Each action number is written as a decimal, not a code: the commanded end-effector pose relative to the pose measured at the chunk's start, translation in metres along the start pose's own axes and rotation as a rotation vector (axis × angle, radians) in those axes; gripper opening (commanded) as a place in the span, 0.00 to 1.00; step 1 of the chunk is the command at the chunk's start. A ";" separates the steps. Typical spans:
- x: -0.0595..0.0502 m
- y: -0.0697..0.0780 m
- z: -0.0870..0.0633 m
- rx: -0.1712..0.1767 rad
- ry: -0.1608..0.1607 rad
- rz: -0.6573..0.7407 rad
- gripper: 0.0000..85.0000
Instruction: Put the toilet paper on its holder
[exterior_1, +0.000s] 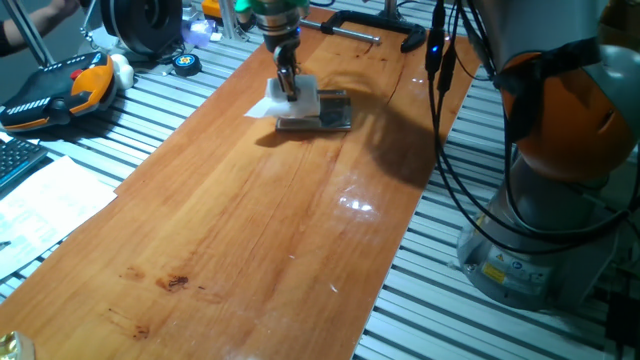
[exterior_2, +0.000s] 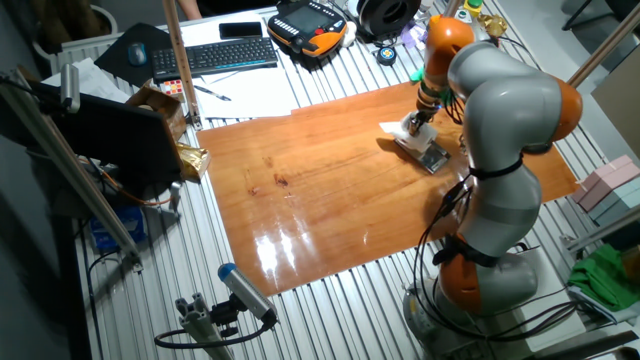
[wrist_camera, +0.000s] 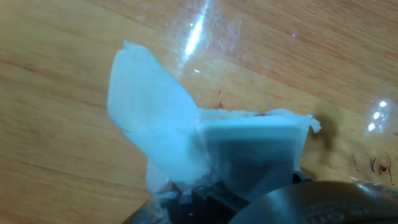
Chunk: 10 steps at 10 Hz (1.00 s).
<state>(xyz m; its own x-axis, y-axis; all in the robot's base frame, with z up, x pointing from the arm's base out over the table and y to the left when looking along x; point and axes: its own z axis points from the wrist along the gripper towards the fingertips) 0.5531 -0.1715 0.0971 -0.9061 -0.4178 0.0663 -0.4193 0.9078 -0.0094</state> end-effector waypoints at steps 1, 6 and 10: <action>0.002 -0.001 0.001 0.003 0.001 -0.001 0.01; 0.009 -0.009 0.002 -0.015 0.022 -0.015 0.02; -0.001 -0.007 0.001 -0.018 0.014 -0.014 0.01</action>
<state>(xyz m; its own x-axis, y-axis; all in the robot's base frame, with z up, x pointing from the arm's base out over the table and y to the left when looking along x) 0.5564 -0.1774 0.0961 -0.8987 -0.4312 0.0804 -0.4319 0.9019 0.0089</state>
